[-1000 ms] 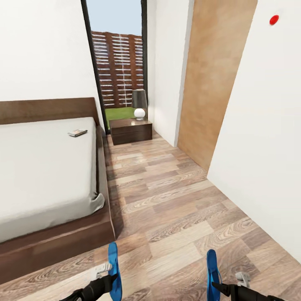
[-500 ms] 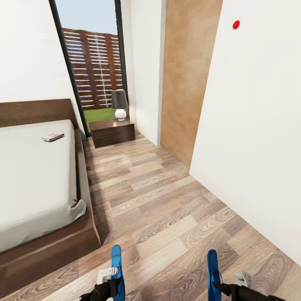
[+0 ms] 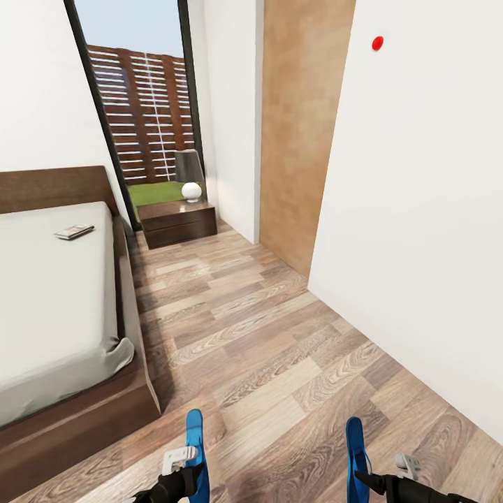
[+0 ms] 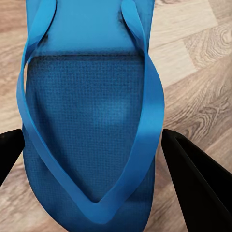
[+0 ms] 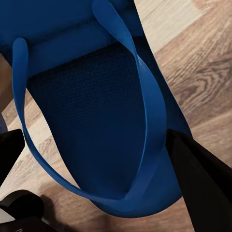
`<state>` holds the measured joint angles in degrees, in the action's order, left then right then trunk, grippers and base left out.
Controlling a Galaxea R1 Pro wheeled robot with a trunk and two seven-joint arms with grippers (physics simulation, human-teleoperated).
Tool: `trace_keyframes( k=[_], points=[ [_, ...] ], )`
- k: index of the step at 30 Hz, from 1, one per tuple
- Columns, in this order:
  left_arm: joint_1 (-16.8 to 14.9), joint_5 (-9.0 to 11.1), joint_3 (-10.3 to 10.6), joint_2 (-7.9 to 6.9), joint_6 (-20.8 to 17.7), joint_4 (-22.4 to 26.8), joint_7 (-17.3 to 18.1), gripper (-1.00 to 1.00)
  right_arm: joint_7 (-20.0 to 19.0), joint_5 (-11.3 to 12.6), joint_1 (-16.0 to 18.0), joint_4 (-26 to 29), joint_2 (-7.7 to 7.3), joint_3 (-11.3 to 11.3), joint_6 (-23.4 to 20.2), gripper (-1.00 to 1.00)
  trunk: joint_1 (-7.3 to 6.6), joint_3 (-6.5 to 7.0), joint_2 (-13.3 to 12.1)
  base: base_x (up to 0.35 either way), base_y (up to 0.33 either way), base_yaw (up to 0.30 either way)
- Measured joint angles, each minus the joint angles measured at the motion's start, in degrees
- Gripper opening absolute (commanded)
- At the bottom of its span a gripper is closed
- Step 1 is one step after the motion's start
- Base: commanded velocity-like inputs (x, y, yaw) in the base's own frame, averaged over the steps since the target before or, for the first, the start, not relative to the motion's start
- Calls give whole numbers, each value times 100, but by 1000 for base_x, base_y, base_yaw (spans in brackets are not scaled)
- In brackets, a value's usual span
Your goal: In the bedroom, move the book from the bed onto either nightstand, and place the two sandals side by side next to the bed.
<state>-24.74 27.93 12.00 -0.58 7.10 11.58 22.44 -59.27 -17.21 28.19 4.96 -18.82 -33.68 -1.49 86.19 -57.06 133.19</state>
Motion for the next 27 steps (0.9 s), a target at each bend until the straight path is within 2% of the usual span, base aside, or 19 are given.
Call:
trace_keyframes(
  k=[18,27],
  points=[
    [0,2,0,0,-16,4,-2,-100,-2,-1,0,-7,1,-9,0,-100,0,0,0,0,0,0],
    [0,3,-2,0,-17,9,-1,-100,-2,2,0,-6,1,-15,0,-100,-197,161,-359,0,0,0]
  ],
)
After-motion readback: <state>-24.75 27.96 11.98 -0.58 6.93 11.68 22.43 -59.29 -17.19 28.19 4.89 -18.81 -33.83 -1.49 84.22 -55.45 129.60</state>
